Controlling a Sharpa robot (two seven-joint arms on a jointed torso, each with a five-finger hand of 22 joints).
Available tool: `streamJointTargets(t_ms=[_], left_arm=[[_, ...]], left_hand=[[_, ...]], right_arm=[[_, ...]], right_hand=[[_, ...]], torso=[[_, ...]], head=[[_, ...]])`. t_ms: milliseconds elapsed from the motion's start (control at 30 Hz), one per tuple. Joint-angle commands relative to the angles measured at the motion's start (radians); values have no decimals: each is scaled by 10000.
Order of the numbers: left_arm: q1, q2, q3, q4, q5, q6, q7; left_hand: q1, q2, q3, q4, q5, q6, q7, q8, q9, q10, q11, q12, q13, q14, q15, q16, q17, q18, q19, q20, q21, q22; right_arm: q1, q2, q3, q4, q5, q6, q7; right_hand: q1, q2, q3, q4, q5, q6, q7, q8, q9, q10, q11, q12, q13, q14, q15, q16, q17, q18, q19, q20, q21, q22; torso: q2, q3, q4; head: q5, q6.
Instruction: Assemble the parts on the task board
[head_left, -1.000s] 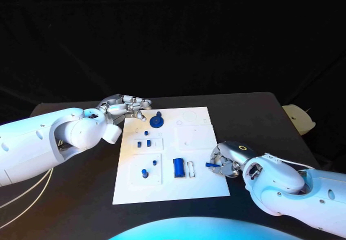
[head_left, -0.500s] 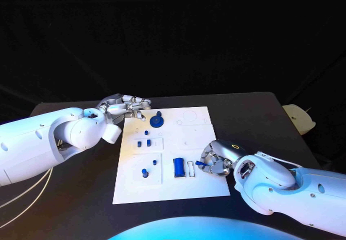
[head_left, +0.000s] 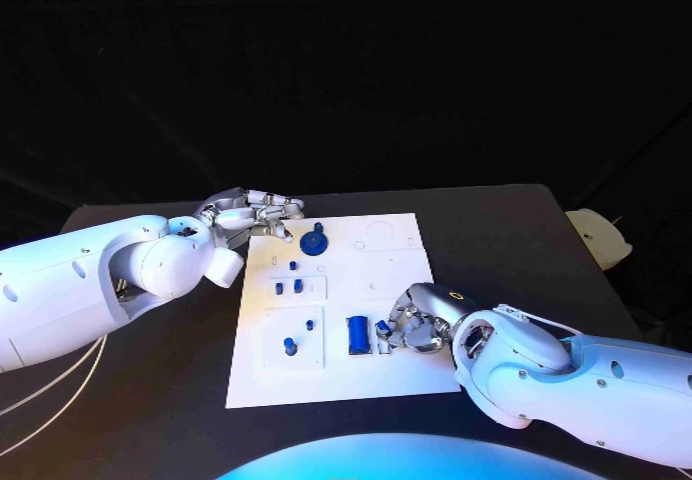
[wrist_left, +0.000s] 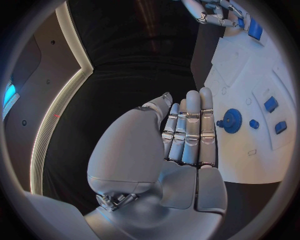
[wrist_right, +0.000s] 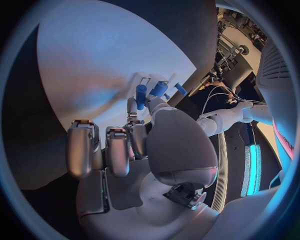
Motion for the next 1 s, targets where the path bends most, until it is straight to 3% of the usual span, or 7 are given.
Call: streamJointTargets(t_ms=[33, 500, 767, 1000], left_arm=[[2, 9, 6, 29, 109, 553, 175], [1, -11, 7, 90, 385, 731, 179], [1, -25, 7, 101, 432, 740, 129], [1, -33, 7, 65, 438, 747, 97]], left_hand=[[-49, 31, -29, -25, 29, -101, 5, 54, -7, -74, -2, 66, 4, -61, 31, -46, -14, 129, 52, 7, -57, -20], [-51, 33, -30, -24, 30, -110, 6, 52, -9, -87, 0, 66, 2, -63, 33, -47, -15, 128, 53, 8, -62, -23], [-51, 33, -30, -24, 30, -110, 6, 52, -9, -87, 0, 66, 2, -63, 33, -47, -15, 128, 53, 8, -62, -23], [-69, 35, -37, -17, 30, -131, 16, 46, -11, -109, 6, 70, 1, -66, 37, -48, -17, 127, 55, 11, -73, -30]], right_arm=[[-20, 92, -2, -115, 216, 330, -35], [-59, 191, -8, -322, 98, 754, -61], [-72, 235, -10, -330, 67, 734, -50], [-81, 235, -10, -283, 104, 604, -16]], right_hand=[[-146, -35, -28, 80, -20, 36, 7, -48, 4, -29, 68, 30, 729, 895, -78, 51, 1818, -119, 374, -63, -22, 2085], [-160, -34, -39, 88, -44, 38, 4, -44, 8, -39, 68, 9, 715, 890, -78, 43, 1798, -112, 361, -63, -62, 2074], [-321, -70, -170, 190, -170, 30, 20, -31, 30, -53, 80, -9, 710, 881, -70, 24, 1759, -98, 334, -59, -138, 2055], [-865, -125, -679, 409, 184, 16, 47, -16, 67, -80, 108, -55, 692, 870, -46, 1, 1712, -88, 309, -40, -200, 2039]], torso=[[-7, -9, -9], [-7, -9, 6], [-2, 0, -7], [-6, 2, -7]], head=[[-10, 19], [32, -9], [56, 1], [50, 0]])
